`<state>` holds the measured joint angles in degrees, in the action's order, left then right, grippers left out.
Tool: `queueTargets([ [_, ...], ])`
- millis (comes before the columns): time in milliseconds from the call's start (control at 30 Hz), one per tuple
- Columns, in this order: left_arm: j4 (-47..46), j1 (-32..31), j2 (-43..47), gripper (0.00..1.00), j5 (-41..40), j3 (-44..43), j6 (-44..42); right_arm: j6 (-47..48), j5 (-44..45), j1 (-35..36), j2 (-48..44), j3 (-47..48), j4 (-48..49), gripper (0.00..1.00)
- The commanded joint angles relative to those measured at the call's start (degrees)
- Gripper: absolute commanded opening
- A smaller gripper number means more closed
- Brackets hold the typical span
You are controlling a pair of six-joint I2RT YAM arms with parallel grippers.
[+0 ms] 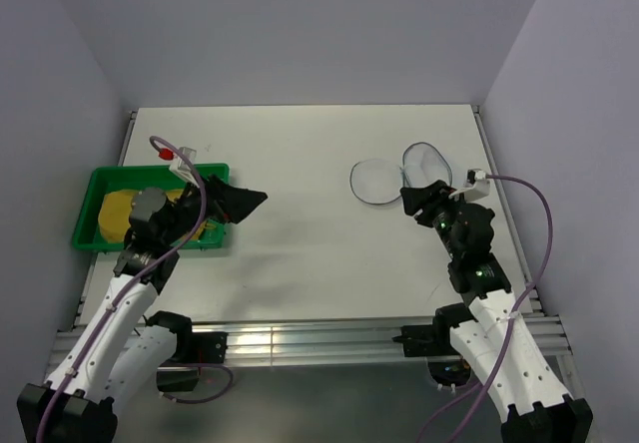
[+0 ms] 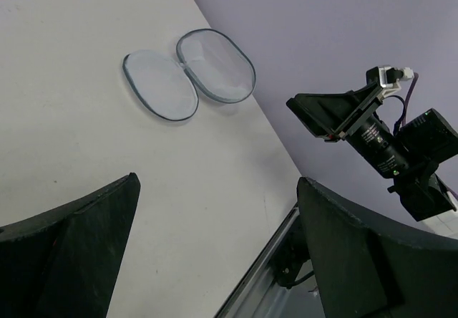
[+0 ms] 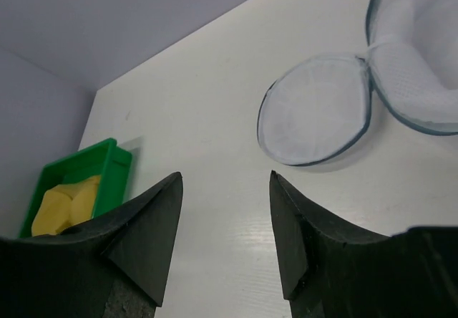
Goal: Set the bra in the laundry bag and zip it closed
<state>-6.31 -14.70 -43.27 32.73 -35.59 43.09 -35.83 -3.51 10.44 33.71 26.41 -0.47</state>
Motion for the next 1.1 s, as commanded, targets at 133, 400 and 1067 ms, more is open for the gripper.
queueTargets([
  [133, -8.72, -1.82, -1.47, 0.99, -0.38, 2.46, 5.68, 2.96, 8.16, 0.37, -2.78, 4.17, -4.54, 0.59],
  [400, -11.54, -14.2, -14.2, 0.99, -12.31, -2.0, 5.34, 2.09, 8.08, 0.37, -3.3, 4.78, -4.19, 0.57],
  [1067, -1.7, -32.23, -64.98, 0.65, -41.34, -36.46, -4.5, -1.43, -2.03, 2.57, -6.21, 2.59, 0.21, 0.49],
])
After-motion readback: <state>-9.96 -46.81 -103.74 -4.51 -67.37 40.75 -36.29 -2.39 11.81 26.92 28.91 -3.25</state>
